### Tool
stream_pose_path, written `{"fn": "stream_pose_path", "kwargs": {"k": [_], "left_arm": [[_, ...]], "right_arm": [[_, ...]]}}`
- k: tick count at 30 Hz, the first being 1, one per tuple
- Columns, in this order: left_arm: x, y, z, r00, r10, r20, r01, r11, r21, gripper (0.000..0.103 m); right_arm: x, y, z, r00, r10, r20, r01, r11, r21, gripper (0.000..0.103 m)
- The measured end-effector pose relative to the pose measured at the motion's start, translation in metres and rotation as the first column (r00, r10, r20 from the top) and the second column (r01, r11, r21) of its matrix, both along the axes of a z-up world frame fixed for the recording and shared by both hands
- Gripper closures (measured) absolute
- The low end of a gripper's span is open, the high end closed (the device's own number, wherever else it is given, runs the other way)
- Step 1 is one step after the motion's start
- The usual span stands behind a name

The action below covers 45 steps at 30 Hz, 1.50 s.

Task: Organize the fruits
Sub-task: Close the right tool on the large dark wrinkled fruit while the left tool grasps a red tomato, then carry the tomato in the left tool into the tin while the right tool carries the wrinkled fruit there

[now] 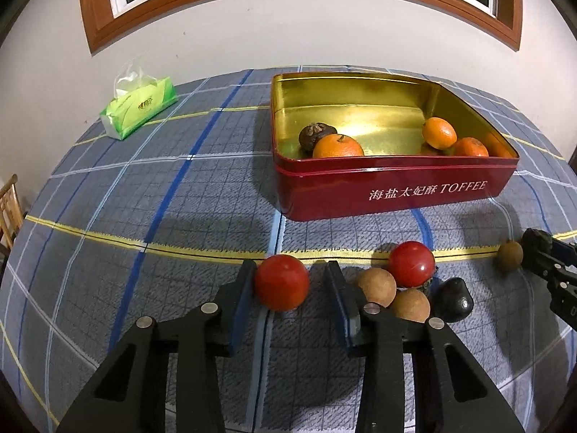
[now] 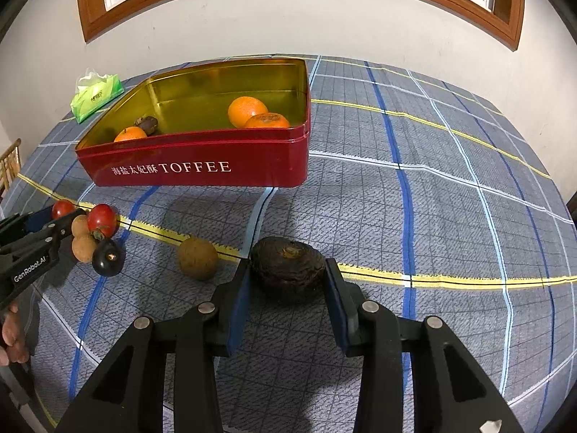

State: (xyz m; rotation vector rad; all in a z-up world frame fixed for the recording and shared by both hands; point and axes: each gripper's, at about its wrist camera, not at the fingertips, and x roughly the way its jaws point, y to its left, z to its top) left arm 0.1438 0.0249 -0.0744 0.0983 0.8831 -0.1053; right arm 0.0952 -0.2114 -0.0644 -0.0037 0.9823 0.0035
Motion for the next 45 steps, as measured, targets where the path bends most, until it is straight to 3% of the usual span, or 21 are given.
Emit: {"fn": "stream_pose_path", "kwargs": {"k": [4, 37, 45], "left_arm": [[0.0, 0.003, 0.0, 1.0, 0.006, 0.003, -0.006, 1.0, 0.005, 0.073], [-0.009, -0.004, 0.009, 1.0, -0.01, 0.003, 0.01, 1.0, 0.001, 0.074], [-0.011, -0.006, 0.014, 1.0, -0.011, 0.013, 0.011, 1.0, -0.003, 0.074]], "right_arm": [[0.0, 0.0, 0.0, 1.0, -0.003, 0.0, 0.003, 1.0, -0.001, 0.067], [-0.001, -0.002, 0.001, 1.0, 0.008, -0.018, -0.007, 1.0, 0.006, 0.068], [-0.006, -0.002, 0.013, 1.0, 0.016, 0.004, -0.016, 1.0, 0.009, 0.068]]}}
